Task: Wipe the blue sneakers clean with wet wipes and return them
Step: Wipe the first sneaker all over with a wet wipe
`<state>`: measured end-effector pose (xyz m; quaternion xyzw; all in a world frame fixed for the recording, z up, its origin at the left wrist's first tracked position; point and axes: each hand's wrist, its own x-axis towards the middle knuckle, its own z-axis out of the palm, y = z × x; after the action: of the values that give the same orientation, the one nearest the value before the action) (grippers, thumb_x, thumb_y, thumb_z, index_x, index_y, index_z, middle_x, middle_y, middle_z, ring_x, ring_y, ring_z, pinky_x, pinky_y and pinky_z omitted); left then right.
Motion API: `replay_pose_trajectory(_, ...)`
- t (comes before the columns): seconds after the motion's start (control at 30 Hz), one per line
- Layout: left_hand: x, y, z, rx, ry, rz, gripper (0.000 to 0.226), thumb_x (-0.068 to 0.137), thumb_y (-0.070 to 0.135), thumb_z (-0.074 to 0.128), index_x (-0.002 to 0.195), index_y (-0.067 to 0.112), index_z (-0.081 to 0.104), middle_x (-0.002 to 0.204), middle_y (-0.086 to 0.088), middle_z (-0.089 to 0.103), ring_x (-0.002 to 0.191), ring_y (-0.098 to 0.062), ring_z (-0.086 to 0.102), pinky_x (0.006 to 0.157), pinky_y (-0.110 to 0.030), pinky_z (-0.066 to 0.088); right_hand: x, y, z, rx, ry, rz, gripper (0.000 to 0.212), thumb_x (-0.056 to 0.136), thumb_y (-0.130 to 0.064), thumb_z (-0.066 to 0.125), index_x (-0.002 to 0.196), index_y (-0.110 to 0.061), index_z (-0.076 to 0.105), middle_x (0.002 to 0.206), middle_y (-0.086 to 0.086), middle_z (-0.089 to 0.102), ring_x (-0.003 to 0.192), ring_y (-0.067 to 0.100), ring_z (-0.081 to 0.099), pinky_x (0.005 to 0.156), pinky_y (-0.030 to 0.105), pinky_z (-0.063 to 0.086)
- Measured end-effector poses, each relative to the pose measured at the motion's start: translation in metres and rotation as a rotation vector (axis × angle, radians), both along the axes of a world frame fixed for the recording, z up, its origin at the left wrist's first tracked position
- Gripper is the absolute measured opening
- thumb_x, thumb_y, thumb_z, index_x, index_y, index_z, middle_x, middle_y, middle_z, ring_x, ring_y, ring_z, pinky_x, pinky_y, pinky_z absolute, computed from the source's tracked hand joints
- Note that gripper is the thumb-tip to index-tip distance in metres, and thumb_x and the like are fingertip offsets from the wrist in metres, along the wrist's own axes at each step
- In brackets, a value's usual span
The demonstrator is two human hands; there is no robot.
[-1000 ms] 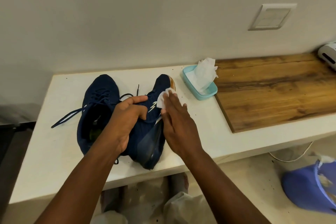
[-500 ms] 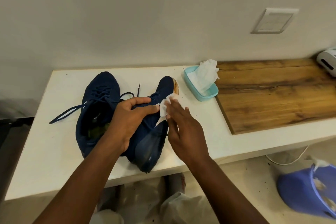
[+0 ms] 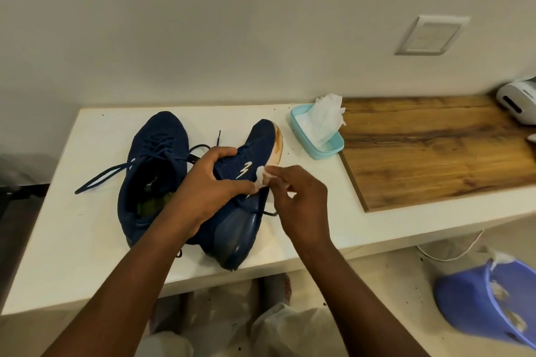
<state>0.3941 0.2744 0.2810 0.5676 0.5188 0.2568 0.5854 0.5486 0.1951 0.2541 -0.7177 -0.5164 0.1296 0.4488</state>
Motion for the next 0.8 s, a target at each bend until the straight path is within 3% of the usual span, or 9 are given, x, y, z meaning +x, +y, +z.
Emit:
replay_pose_trajectory(0.1, -0.003, 0.001, 0.0, 0.123, 0.134, -0.038, 0.067, 0.075, 0.039, 0.086, 0.131, 0.041, 0.05, 0.116, 0.017, 0.058, 0.094, -0.004, 0.06, 0.073, -0.021, 0.05, 0.011, 0.023, 0.005, -0.043, 0.159, -0.11, 0.021, 0.092, -0.035, 0.069, 0.11, -0.027, 0.073, 0.112, -0.01, 0.063, 0.101, 0.002, 0.059, 0.087, 0.025, 0.055)
replay_pose_trajectory(0.17, -0.005, 0.0, 0.001, 0.207, 0.23, -0.062, 0.069, 0.078, 0.049, 0.081, 0.138, 0.04, 0.046, 0.118, 0.017, 0.053, 0.09, 0.002, 0.054, 0.069, -0.012, 0.042, 0.006, 0.025, 0.004, -0.054, 0.101, -0.068, 0.02, 0.095, -0.034, 0.065, 0.113, -0.028, 0.072, 0.114, -0.009, 0.062, 0.101, 0.003, 0.059, 0.088, 0.025, 0.054)
replay_pose_trajectory(0.23, -0.005, -0.001, -0.001, 0.238, 0.236, -0.068, 0.071, 0.081, 0.05, 0.078, 0.143, 0.037, 0.046, 0.124, 0.015, 0.053, 0.096, 0.0, 0.055, 0.073, -0.01, 0.04, -0.003, 0.013, 0.001, -0.064, -0.003, 0.053, 0.02, 0.098, -0.03, 0.061, 0.115, -0.028, 0.071, 0.109, -0.009, 0.062, 0.095, 0.001, 0.058, 0.083, 0.015, 0.051)
replay_pose_trajectory(0.3, -0.004, -0.002, -0.002, 0.224, 0.199, -0.07, 0.073, 0.082, 0.048, 0.078, 0.147, 0.038, 0.046, 0.134, 0.013, 0.055, 0.108, -0.005, 0.055, 0.085, -0.016, 0.045, -0.006, 0.0, -0.002, -0.087, -0.067, 0.108, 0.021, 0.097, -0.027, 0.062, 0.115, -0.028, 0.072, 0.105, -0.008, 0.063, 0.091, 0.002, 0.058, 0.081, 0.013, 0.05)
replay_pose_trajectory(0.4, -0.003, -0.003, -0.001, 0.175, 0.137, -0.094, 0.073, 0.081, 0.042, 0.081, 0.146, 0.04, 0.048, 0.133, 0.013, 0.059, 0.109, -0.005, 0.06, 0.095, -0.026, 0.05, 0.006, 0.011, 0.001, -0.025, -0.039, 0.0, 0.018, 0.096, -0.021, 0.064, 0.111, -0.021, 0.073, 0.104, -0.002, 0.067, 0.092, 0.006, 0.061, 0.083, 0.027, 0.056)
replay_pose_trajectory(0.5, -0.003, -0.001, -0.001, 0.1, 0.054, -0.097, 0.073, 0.08, 0.033, 0.084, 0.144, 0.039, 0.051, 0.119, 0.018, 0.064, 0.098, 0.002, 0.063, 0.083, -0.018, 0.052, 0.012, 0.036, 0.009, -0.022, 0.068, -0.123, 0.02, 0.098, -0.023, 0.062, 0.115, -0.019, 0.07, 0.11, -0.003, 0.065, 0.095, 0.003, 0.057, 0.09, 0.027, 0.055)
replay_pose_trajectory(0.63, -0.009, 0.001, -0.003, 0.019, 0.0, -0.068, 0.073, 0.074, 0.027, 0.088, 0.14, 0.038, 0.058, 0.112, 0.018, 0.069, 0.094, 0.0, 0.069, 0.079, -0.018, 0.055, -0.003, 0.017, 0.006, -0.07, -0.078, 0.07, 0.023, 0.097, -0.015, 0.061, 0.116, -0.023, 0.071, 0.11, -0.005, 0.061, 0.096, 0.002, 0.055, 0.082, 0.007, 0.044)
replay_pose_trajectory(0.7, -0.011, 0.001, -0.003, -0.003, -0.003, -0.075, 0.072, 0.072, 0.025, 0.09, 0.137, 0.038, 0.06, 0.113, 0.014, 0.071, 0.092, -0.002, 0.07, 0.076, -0.017, 0.055, -0.002, 0.002, 0.003, -0.113, -0.11, 0.12, 0.022, 0.095, -0.014, 0.063, 0.112, -0.024, 0.073, 0.108, -0.006, 0.063, 0.095, 0.003, 0.057, 0.084, 0.012, 0.048)
replay_pose_trajectory(0.8, -0.011, -0.002, -0.002, -0.028, -0.013, -0.103, 0.071, 0.074, 0.021, 0.089, 0.137, 0.037, 0.06, 0.108, 0.015, 0.072, 0.085, 0.0, 0.071, 0.069, -0.015, 0.055, 0.011, 0.012, 0.006, -0.022, -0.064, 0.011, 0.018, 0.094, -0.012, 0.064, 0.107, -0.022, 0.074, 0.106, -0.004, 0.066, 0.093, 0.004, 0.059, 0.085, 0.022, 0.053)
